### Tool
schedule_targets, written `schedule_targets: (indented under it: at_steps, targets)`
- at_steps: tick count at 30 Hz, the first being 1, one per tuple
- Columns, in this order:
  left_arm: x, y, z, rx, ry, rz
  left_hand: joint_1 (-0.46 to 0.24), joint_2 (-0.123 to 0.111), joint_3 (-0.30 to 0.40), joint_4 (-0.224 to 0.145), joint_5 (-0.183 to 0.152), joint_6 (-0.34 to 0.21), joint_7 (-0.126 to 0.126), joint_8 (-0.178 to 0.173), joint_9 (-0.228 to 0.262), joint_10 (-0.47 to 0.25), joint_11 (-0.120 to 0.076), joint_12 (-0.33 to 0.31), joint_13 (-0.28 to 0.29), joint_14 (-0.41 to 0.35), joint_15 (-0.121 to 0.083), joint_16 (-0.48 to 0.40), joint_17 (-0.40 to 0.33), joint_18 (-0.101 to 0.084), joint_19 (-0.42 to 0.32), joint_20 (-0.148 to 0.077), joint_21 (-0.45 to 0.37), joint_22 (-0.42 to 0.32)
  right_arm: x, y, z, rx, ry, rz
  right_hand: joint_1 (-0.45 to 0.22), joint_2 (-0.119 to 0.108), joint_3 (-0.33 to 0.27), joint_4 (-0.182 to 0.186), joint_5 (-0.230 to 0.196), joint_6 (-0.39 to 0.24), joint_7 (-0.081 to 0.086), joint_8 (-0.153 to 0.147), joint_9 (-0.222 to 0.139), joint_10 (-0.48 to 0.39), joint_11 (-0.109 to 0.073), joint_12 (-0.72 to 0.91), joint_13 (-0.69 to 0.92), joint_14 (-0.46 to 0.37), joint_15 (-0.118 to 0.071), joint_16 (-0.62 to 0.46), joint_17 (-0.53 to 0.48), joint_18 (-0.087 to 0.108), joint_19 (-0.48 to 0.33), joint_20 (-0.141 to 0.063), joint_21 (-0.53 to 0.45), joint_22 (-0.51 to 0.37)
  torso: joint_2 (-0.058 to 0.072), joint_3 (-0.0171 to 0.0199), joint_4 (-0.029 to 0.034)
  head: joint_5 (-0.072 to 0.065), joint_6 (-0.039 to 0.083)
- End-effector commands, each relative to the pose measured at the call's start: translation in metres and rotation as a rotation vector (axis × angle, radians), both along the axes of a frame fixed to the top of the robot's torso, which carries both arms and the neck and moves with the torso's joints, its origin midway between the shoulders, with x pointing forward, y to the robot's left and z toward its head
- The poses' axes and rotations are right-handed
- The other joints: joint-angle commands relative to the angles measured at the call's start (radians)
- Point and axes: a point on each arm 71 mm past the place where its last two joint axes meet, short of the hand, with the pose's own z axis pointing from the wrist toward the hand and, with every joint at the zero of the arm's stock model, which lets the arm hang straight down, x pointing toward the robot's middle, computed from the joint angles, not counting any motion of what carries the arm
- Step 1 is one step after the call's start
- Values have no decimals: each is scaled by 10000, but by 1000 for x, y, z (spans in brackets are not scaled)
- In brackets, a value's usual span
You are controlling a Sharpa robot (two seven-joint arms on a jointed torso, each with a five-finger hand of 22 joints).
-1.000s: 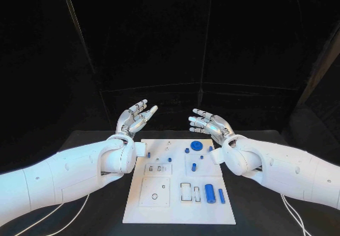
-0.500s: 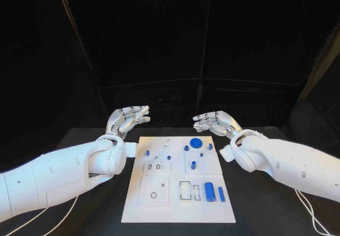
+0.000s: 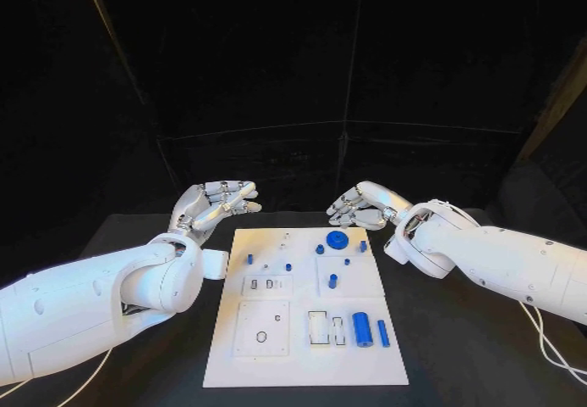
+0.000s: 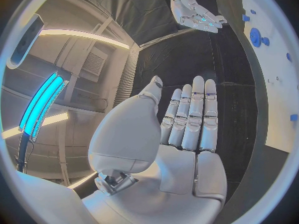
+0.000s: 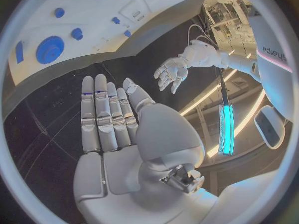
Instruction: Assemble the parts on the task board
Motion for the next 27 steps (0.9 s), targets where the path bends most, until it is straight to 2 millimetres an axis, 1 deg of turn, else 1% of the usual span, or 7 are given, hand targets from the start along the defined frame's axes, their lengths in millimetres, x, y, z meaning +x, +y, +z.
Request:
schedule_targets:
  at_steps: [1, 6, 10, 11, 15, 19, 27]
  targets:
    - [-7, -4, 9, -108, -231, -484, 157, -7, 2, -139, 47, 109, 2, -61, -27, 108, 15, -80, -24, 45, 12, -94, 29, 54, 51, -12, -82, -39, -2, 8, 2, -2814, -726, 90, -135, -233, 104, 8, -18, 121, -65, -168, -9, 209, -108, -195, 9, 770, -193, 405, 355, 182, 309, -192, 793, 456, 358, -47, 51, -37, 13]
    - [-14, -8, 17, -239, -298, -724, 213, -19, -3, -224, 47, 123, 3, -98, -47, 130, 16, -139, -38, 36, 17, -145, 48, 51, 55, -11, -120, -66, -2, 16, 8, -4156, -1343, 18, -430, -393, 75, 72, -269, -208, -25, -482, -18, -359, -16, -341, -23, 1488, -259, 912, 753, 194, 658, -264, 1412, 801, 553, -52, 110, -47, 76]
    - [-16, -11, 19, -304, -303, -869, 215, -18, -4, -230, 47, 124, 5, -102, -49, 130, 17, -146, -40, 34, 18, -151, 50, 51, 55, -11, -124, -69, -2, 21, 10, -4694, -1701, -14, -577, -497, 100, 78, -299, -229, -117, -603, 7, -634, -10, -285, 42, 1514, -309, 2536, 1791, 211, 894, -373, 2322, 1353, 671, -56, 138, -65, 121]
    - [-16, -12, 19, -314, -302, -895, 215, -18, -4, -230, 47, 124, 5, -102, -49, 130, 17, -146, -40, 34, 18, -151, 50, 51, 55, -11, -124, -69, -2, 22, 11, -4809, -1762, -18, -587, -486, 119, 84, -290, -237, -107, -607, 8, -661, -31, -284, 49, 1558, -343, 2851, 1986, 161, 984, -362, 2606, 1641, 707, -57, 145, -68, 141]
    - [-16, -13, 20, -340, -296, -960, 216, -17, -6, -236, 46, 125, 8, -106, -51, 129, 19, -154, -42, 31, 20, -158, 51, 50, 55, -10, -129, -72, -2, 25, 10, -5142, -1808, -24, -643, -496, 205, 93, -291, -282, -111, -600, 13, -739, -73, -260, 94, 1424, -329, 4157, 2848, -173, 1783, -363, 4661, 4212, 786, -61, 162, -76, 162]
    - [-16, -13, 20, -346, -291, -979, 216, -17, -6, -236, 46, 125, 8, -106, -51, 129, 19, -154, -42, 31, 20, -158, 51, 50, 55, -10, -129, -72, -1, 28, 9, -5384, -1795, -31, -667, -521, 270, 102, -302, -377, -116, -600, 12, -840, -59, -248, 123, 1361, -310, 5416, 3980, -320, 2089, -348, 5644, 5442, 825, -70, 170, -103, 173]
    - [-15, -13, 20, -319, -340, -896, 228, -3, -1, -257, 47, 130, 19, -119, -57, 128, 26, -179, -48, 32, 22, -173, 59, 50, 59, -9, -141, -81, 3, 33, 7, -5620, -1690, 49, -623, -517, 342, 105, -309, -416, -120, -607, 13, -1104, -21, -271, 137, 1234, -282, 6328, 4825, -401, 2115, -283, 6176, 6089, 908, -85, 208, -148, 163]
